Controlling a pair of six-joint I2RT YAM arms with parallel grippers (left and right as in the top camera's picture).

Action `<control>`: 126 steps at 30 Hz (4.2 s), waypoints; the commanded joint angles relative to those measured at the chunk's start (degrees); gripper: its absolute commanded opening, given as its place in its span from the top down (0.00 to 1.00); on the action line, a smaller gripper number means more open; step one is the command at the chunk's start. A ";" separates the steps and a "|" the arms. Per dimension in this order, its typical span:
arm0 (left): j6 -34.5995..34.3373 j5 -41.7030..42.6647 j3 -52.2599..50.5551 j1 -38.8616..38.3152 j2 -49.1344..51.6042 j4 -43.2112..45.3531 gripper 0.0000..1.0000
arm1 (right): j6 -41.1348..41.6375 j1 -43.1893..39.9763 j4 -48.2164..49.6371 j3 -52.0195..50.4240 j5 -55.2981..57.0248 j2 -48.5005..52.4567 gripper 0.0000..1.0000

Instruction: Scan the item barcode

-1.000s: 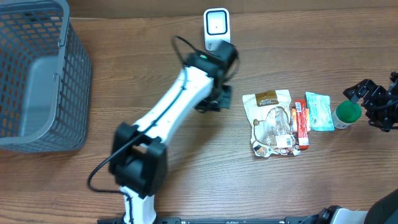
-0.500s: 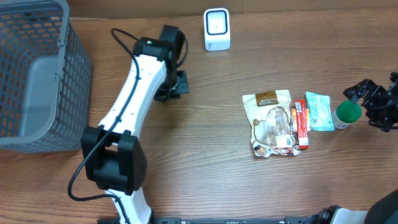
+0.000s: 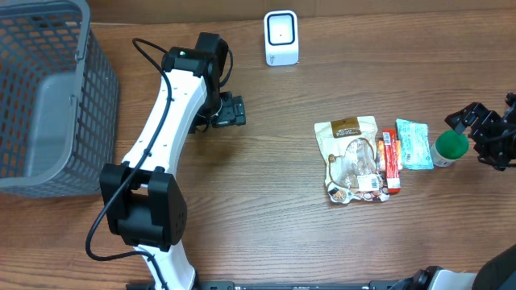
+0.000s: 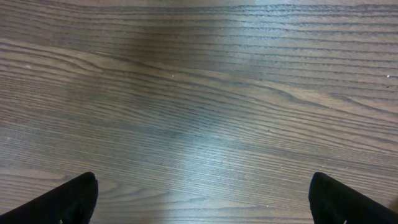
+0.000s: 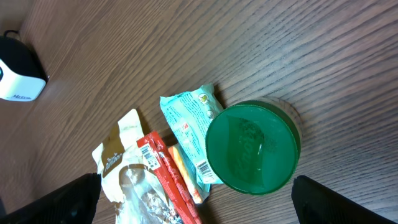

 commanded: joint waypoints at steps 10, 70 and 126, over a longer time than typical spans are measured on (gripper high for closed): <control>0.63 -0.70 0.46 0.09 -0.76 0.07 0.00 | -0.26 -0.11 0.31 0.44 0.15 -1.20 0.00; 0.63 -0.70 0.46 0.09 -0.76 0.07 0.00 | -0.55 32.44 2.40 -9.38 2.91 -61.27 0.00; 0.63 -0.70 0.46 0.09 -0.76 0.07 0.00 | -7.76 37.46 65.79 -67.06 23.21 -86.82 0.00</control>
